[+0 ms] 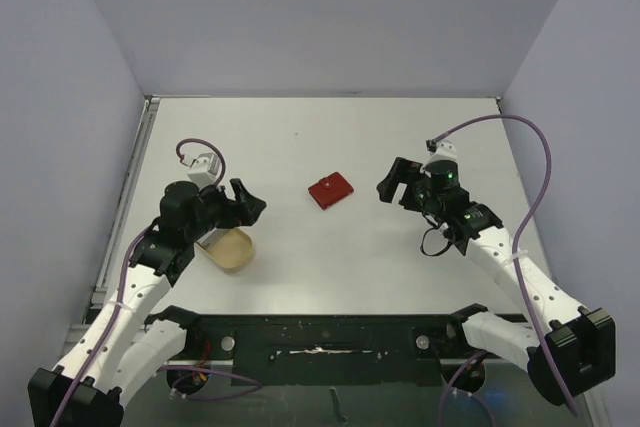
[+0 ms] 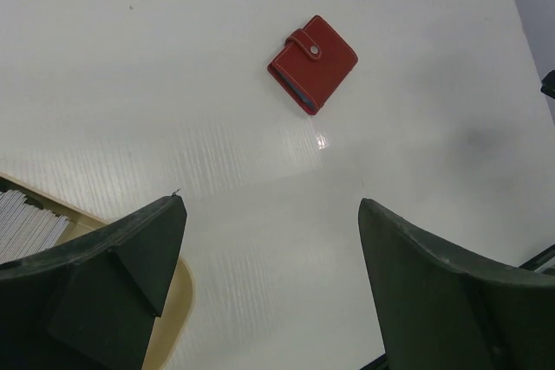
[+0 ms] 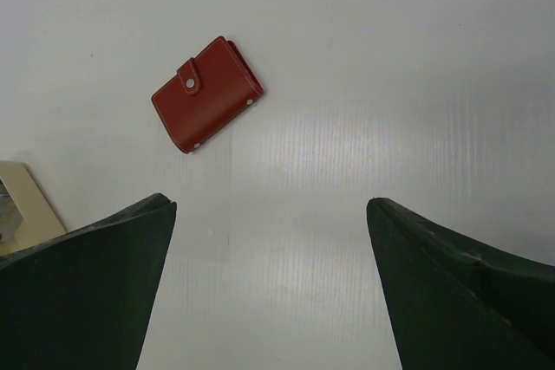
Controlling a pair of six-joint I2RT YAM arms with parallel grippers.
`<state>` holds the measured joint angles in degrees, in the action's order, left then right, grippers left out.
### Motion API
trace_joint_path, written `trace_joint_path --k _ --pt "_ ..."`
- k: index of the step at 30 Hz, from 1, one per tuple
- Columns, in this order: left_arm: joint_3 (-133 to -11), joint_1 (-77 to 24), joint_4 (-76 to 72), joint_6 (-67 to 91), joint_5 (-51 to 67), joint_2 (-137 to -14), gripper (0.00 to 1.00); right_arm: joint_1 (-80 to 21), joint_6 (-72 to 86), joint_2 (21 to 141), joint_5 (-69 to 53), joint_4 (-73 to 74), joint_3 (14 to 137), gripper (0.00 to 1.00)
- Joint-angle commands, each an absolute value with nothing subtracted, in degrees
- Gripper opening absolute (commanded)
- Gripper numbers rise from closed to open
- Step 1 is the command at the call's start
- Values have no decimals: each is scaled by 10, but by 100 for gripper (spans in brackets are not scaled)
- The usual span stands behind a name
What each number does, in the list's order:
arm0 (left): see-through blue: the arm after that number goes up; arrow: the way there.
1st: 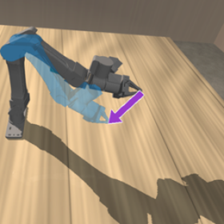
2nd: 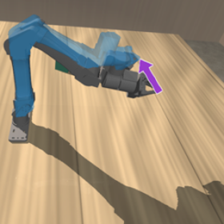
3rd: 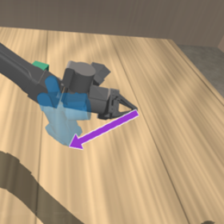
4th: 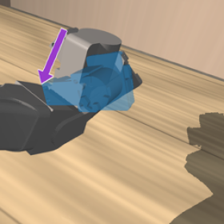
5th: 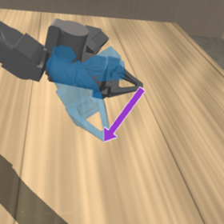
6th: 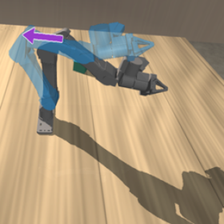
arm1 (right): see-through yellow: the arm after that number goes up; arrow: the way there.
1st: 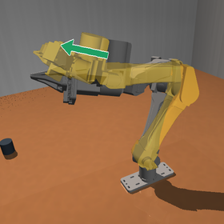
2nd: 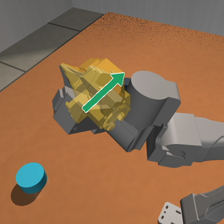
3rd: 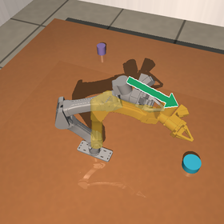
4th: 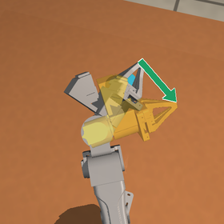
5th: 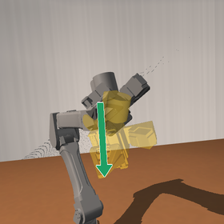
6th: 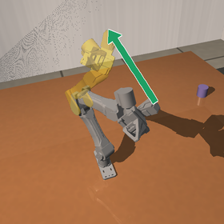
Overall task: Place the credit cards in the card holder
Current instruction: Move the card holder to the center of the board.
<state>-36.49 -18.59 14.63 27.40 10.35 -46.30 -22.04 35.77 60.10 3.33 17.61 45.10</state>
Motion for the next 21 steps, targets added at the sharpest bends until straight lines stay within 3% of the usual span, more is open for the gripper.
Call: trace_joint_path --k 1,14,18,21 --pt "-374 -181 101 268 111 -445 80 -218 366 606 26 143 472 97" --pt "-362 -181 138 251 79 -418 81 -233 350 733 28 167 533 98" --pt "-361 -181 149 254 67 -414 81 -249 342 794 34 149 564 81" --pt "-354 -181 150 247 63 -410 81 -265 345 845 40 136 593 60"
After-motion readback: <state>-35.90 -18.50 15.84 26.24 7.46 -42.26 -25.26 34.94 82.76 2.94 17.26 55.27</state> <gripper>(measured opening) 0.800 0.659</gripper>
